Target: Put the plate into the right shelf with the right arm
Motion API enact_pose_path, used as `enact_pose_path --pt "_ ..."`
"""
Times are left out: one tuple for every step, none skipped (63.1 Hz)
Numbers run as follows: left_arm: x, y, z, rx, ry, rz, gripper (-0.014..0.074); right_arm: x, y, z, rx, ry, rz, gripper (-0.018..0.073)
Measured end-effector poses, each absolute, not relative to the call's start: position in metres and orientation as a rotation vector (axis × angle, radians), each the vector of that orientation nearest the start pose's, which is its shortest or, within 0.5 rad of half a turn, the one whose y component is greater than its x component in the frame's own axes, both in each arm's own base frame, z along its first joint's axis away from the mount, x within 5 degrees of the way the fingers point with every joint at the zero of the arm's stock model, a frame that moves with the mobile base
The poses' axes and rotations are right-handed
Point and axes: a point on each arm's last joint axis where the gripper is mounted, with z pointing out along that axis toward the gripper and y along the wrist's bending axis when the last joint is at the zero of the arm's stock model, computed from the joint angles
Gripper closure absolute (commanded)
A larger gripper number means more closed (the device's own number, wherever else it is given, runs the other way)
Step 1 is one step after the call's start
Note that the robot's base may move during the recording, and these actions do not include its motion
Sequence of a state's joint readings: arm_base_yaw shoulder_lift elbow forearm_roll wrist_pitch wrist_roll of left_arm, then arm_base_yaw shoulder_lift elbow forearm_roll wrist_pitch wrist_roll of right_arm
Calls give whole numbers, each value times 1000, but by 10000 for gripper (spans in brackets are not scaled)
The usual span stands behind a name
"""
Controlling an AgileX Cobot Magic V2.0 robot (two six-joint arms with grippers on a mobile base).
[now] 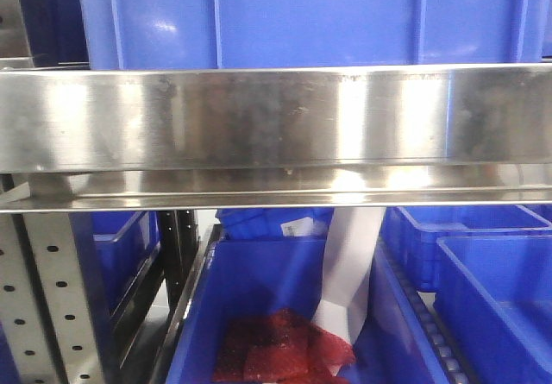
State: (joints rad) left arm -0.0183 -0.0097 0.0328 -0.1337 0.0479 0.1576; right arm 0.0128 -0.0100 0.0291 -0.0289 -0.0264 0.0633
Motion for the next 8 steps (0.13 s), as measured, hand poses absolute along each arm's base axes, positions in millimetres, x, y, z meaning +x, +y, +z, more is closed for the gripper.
enact_pose_path --pt "57 -2 198 38 1554 0 724 56 1 206 15 1476 39 506" --pt "57 -2 198 38 1554 0 724 56 1 206 15 1476 39 506" --pt "57 -2 198 38 1554 0 724 56 1 206 15 1476 39 506" --pt "57 -2 198 38 1554 0 724 56 1 206 15 1476 39 506" --pt "57 -2 198 38 1554 0 724 56 1 206 15 1476 39 506" --pt "57 -2 198 38 1554 0 724 56 1 206 15 1476 39 506" --pt "57 -2 198 38 1554 0 724 56 1 206 15 1476 39 506" --pt "57 -2 198 38 1554 0 724 56 1 206 15 1476 39 506"
